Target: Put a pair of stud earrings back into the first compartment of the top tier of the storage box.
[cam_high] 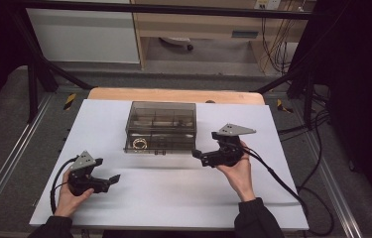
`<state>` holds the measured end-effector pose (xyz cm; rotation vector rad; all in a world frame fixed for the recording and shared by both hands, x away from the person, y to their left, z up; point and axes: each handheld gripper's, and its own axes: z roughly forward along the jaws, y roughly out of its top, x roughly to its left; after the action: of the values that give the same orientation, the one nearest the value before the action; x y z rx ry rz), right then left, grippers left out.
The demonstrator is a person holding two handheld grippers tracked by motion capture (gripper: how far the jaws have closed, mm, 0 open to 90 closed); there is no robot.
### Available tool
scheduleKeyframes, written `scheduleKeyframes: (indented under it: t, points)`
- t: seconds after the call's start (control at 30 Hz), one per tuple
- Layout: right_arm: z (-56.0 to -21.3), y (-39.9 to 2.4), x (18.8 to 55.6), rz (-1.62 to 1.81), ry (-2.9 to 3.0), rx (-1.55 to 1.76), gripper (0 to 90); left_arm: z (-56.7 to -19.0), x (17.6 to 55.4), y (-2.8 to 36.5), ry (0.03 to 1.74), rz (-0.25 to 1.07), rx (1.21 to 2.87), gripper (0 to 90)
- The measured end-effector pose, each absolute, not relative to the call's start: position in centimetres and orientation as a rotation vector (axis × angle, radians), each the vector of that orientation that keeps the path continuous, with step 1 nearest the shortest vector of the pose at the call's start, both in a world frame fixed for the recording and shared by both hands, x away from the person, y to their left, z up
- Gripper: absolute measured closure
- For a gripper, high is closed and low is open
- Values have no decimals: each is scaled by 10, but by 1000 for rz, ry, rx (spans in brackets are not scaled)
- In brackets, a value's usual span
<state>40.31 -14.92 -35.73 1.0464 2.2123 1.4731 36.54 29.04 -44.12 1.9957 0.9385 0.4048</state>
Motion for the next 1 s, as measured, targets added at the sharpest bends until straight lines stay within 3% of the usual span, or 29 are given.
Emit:
scheduleKeyframes:
  t: [1.0]
  points:
    - [-428, -242, 375, 1462, 2215, 1138, 5, -442, 365, 289, 935, 405, 2006, 41]
